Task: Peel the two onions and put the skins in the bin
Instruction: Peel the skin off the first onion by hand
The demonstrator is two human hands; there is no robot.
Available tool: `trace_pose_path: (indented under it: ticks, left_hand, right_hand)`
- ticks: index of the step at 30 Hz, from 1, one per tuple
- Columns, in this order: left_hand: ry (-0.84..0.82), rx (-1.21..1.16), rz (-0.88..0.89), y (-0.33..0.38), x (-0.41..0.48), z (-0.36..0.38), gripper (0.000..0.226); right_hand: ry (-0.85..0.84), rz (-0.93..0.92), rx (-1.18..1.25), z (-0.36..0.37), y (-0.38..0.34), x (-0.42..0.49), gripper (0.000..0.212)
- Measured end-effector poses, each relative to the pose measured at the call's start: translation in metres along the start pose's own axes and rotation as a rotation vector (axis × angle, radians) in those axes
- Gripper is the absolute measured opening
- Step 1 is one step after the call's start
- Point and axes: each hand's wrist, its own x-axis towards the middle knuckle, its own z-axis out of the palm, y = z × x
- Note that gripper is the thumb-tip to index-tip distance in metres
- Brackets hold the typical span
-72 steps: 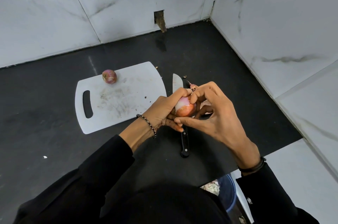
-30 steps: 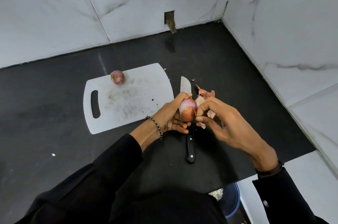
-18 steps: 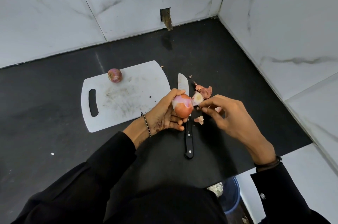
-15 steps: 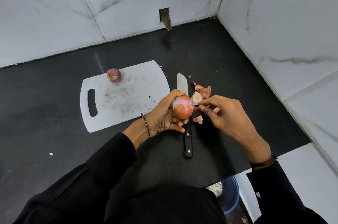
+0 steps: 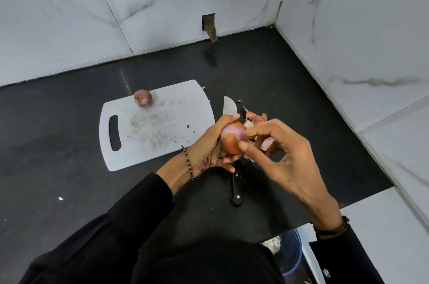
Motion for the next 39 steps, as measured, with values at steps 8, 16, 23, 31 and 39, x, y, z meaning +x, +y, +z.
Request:
trace_pose_path:
  ticks: [8, 16, 23, 31, 39]
  left_hand:
    - [0.101, -0.014, 0.070, 0.001, -0.004, 0.011, 0.052]
    - [0.222, 0.056, 0.025, 0.000, 0.000, 0.014, 0.070]
    - [0.238, 0.108, 0.053, 0.000, -0.003, 0.017, 0.060]
    - [0.241, 0.101, 0.069, 0.005, -0.005, 0.017, 0.060]
    - [0.225, 0.095, 0.111, 0.006, -0.007, 0.022, 0.048]
  right_hand:
    - [0.036, 0.006, -0.112, 0.012, 0.005, 0.003, 0.050]
    - [0.056, 0.013, -0.269, 0.023, 0.010, 0.002, 0.047]
    - [0.052, 0.022, -0.312, 0.028, 0.010, 0.004, 0.042]
    - [0.073, 0.010, -0.214, 0.032, 0.013, 0.003, 0.033]
    - [0.127, 0.037, -0.097, 0.024, 0.013, 0.001, 0.050]
